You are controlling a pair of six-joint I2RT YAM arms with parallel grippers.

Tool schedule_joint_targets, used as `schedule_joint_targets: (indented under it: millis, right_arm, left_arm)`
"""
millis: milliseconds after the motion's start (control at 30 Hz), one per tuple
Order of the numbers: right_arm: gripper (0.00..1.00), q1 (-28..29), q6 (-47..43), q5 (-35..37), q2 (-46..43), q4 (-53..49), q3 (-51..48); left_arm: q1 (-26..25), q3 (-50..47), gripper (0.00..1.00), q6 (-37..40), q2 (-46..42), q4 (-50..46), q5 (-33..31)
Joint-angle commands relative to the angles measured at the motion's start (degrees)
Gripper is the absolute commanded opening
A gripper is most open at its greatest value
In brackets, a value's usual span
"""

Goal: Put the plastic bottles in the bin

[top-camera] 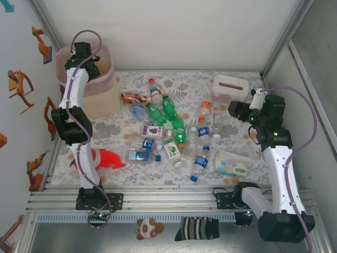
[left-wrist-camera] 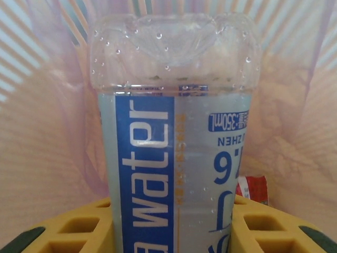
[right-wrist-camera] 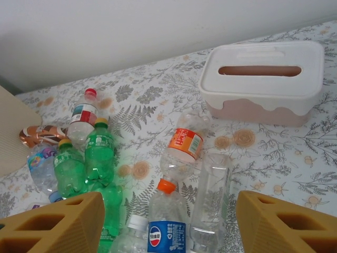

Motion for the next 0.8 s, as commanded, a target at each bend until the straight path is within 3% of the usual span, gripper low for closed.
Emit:
schedule_joint_targets:
  millis: [0,433,633,767]
  right_arm:
    - [0.66,0.5,0.6,0.4,0.3,2.3,-0.1]
    - [0.66,0.9,0.6,0.5,0.5,2.6,-0.3]
    - [0.66,1.1,0.8,0.7,0.8,2.8,-0.2]
    - [0.66,1.3,0.9,0.9,0.8,2.8,-0.1]
  left_arm:
    - [0.3,2.0,0.43,-1.0,1.1,-3.6,1.6]
    - [2.0,-0.8,0.51,-2.2,4.1,-4.5,4.8]
    - [2.1,-1.2,0.67,-2.1,3.3,-4.4,6.3]
    - [2.1,-1.2,0.71,-1.9,1.7,-4.2,6.9]
